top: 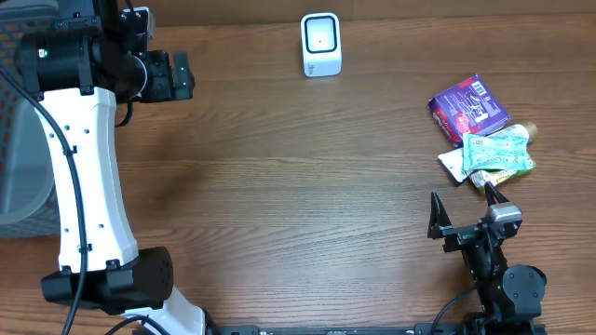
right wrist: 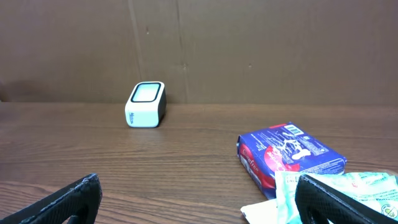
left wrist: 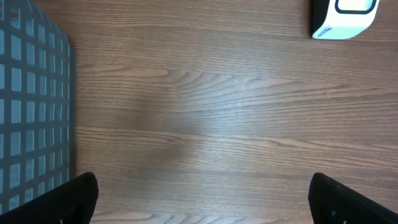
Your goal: Scan the item barcode
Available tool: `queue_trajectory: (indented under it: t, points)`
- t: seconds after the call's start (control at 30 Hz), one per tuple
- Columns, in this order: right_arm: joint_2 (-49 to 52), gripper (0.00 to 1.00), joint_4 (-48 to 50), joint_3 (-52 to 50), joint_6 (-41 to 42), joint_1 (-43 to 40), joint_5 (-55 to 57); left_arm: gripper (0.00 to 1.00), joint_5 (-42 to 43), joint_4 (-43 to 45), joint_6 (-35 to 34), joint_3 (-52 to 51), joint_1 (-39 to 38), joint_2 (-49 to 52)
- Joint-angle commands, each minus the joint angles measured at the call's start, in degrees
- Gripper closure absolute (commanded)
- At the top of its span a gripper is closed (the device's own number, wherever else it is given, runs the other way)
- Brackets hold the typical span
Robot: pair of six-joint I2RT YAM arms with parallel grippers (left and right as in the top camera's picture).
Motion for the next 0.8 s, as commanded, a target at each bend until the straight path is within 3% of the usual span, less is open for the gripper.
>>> queue_trajectory:
  t: [0.0,0.77]
  points:
    - [-0.68,0.0,0.33,-0.59,0.31,0.28,0.35,0.01,-0.04,0.04,-0.33,0.28,-0.28,0.46]
    - [-0.68,0.0,0.33,-0.59,0.31,0.28,0.35,0.0,-0.04,0.07,-0.33,0.26,0.37,0.52]
